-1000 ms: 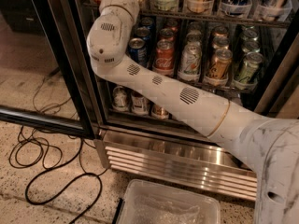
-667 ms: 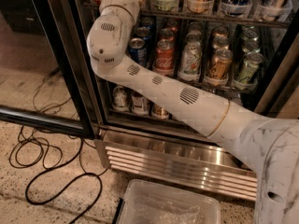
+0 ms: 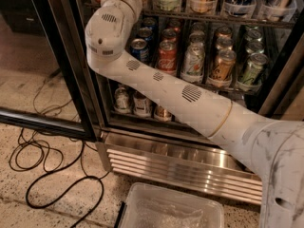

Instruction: Pick coke can from top shelf of fridge

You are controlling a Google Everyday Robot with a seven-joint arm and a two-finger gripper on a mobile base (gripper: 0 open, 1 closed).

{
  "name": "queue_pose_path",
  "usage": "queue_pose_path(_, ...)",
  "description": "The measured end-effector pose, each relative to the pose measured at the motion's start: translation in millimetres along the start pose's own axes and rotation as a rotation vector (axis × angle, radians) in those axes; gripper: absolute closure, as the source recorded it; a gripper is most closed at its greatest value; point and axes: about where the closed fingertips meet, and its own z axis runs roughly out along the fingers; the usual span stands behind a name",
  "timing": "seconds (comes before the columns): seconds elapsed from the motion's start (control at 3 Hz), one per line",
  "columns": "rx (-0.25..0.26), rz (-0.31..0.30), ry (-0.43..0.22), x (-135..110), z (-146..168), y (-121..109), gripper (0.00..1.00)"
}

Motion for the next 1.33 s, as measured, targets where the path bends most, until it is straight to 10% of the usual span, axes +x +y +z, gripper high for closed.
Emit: queue_pose_path(1.33,0.047,0.064,0.132,4.8,-4.2,-27.8,1.0)
